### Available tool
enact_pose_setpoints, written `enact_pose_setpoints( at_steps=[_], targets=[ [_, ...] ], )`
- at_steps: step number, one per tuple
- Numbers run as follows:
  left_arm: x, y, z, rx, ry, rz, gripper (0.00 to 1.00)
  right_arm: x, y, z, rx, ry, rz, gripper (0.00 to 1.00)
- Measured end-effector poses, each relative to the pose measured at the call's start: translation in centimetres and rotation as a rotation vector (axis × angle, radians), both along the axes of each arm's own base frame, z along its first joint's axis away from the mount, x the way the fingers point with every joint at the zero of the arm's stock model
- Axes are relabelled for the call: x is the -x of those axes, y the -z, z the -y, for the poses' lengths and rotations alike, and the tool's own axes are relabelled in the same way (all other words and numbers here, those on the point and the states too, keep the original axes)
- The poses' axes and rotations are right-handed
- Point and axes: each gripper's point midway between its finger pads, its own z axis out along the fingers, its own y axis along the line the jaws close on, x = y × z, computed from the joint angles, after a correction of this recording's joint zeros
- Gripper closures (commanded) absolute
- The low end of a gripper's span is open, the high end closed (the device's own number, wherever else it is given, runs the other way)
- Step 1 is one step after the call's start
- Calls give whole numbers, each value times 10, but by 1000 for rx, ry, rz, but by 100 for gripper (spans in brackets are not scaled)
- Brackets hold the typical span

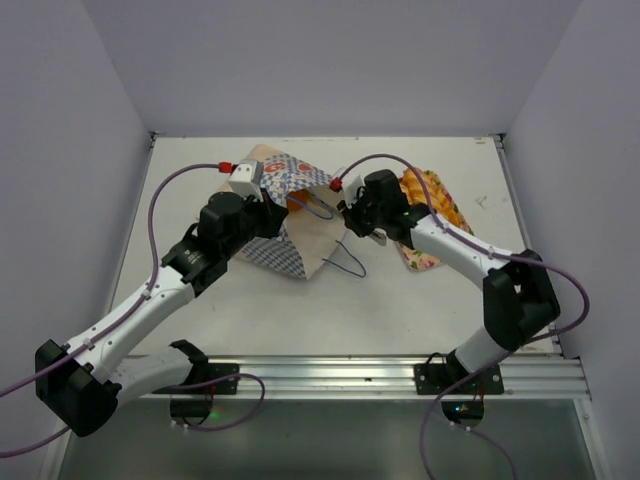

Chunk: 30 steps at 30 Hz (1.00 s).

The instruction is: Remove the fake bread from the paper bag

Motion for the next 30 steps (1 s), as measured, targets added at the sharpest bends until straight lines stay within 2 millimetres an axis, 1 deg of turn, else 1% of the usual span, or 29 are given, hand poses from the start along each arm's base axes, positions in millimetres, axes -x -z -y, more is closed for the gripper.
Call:
enact_pose_setpoints(
  at_steps=[4, 6, 8, 11, 16, 18, 20, 24, 28, 30],
  targets=[
    [-2, 1, -5, -25, -20, 1, 100, 12, -31, 4, -19, -78, 109, 93],
    [-3, -1, -6, -28, -28, 6, 100, 20, -43, 8, -18, -121, 162, 93],
    [-4, -4, -8, -30, -37, 12, 100, 28, -49, 12, -6, -160, 207, 95],
    [-5, -11, -9, -30, -43, 21, 100, 38, -47, 19, 32, -222, 251, 96],
    [-5, -24, -9, -22, -45, 32, 100, 45, -25, 29, 142, -320, 294, 96],
    [-5, -31, -9, -17, -45, 41, 100, 45, -22, 30, 187, -365, 322, 96],
    [-4, -36, -10, -14, -45, 47, 100, 45, -23, 27, 236, -396, 362, 96],
    [1, -44, -13, -14, -43, 55, 100, 48, -28, 3, 340, -474, 439, 96],
    [5, -46, -14, -20, -32, 53, 100, 41, -35, -23, 458, -499, 510, 95],
    [6, -45, -13, -22, -22, 51, 100, 41, -34, -28, 516, -501, 535, 94]
  ],
)
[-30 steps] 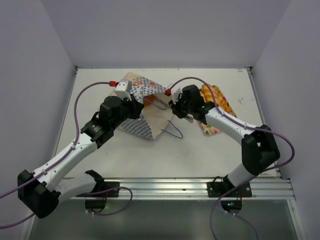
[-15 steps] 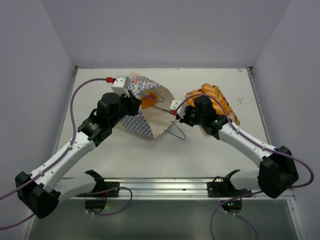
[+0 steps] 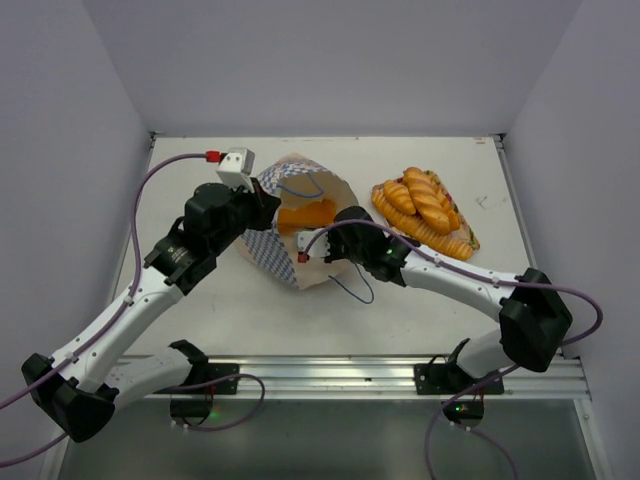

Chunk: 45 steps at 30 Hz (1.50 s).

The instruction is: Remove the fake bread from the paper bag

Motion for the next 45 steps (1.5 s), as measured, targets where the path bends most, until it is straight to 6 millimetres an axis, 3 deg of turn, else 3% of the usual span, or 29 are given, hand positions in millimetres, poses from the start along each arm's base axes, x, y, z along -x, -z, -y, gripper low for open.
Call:
enact_pose_setpoints(
  at_steps=[7, 17, 26, 34, 45],
  targets=[
    [3, 2, 2, -8, 22, 0, 100, 4, 6, 4, 158, 62, 83, 89],
    [6, 8, 4, -14, 46, -9, 100, -4, -14, 16, 264, 161, 153, 72],
    [7, 8, 6, -12, 55, -11, 100, 0, -1, 24, 325, 178, 110, 61],
    [7, 8, 6, -11, 58, -11, 100, 1, 0, 25, 329, 185, 97, 51],
    [9, 8, 9, -7, 74, -13, 100, -2, 9, 21, 346, 187, 84, 49]
  ],
)
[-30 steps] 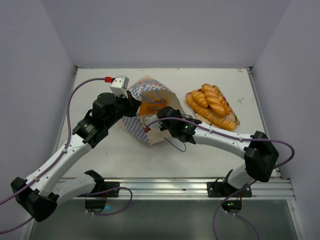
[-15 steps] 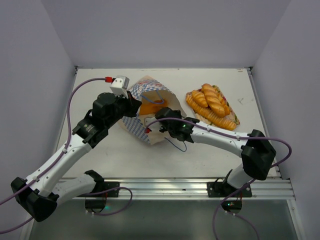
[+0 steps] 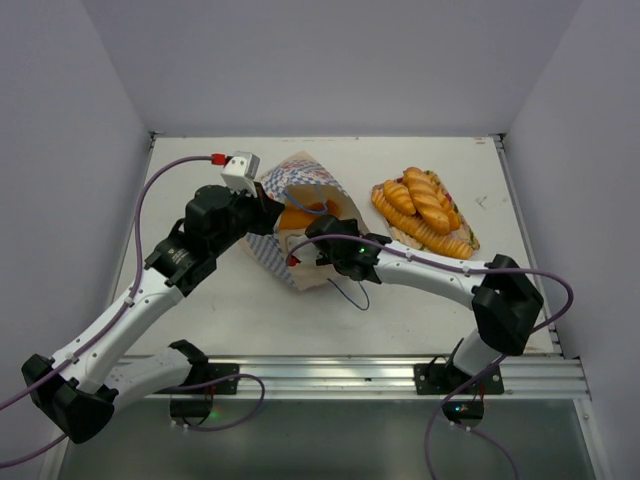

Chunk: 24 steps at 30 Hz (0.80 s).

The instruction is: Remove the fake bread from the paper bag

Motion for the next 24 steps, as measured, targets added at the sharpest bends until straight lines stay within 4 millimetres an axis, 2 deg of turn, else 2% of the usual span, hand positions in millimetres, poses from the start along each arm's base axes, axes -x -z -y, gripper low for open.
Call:
enact_pose_setpoints(
  at_steps=[16, 24],
  targets=[
    [0, 1, 2, 12, 6, -2, 100, -9, 0, -5, 6, 41, 26, 49],
    [0, 2, 3, 21, 5, -6, 100, -12, 11, -8, 24, 59, 16, 49]
  ],
)
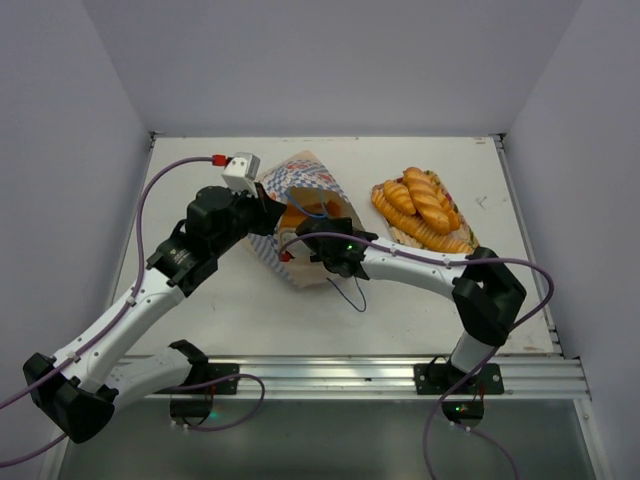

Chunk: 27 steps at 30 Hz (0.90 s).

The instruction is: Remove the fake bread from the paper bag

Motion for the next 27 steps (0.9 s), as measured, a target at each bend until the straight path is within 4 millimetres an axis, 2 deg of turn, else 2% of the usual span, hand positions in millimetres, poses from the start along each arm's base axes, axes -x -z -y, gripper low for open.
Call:
enact_pose_setpoints(
  at_steps=[6, 15, 27],
  targets=[
    [1, 3, 2, 6, 6, -8, 100, -3, 0, -2, 5, 13, 5, 50],
    [2, 5, 3, 8, 19, -11, 100, -3, 11, -3, 25, 28, -24, 71],
    [2, 8, 4, 13, 19, -5, 100, 2, 11, -3, 18, 30, -61, 86]
  ],
)
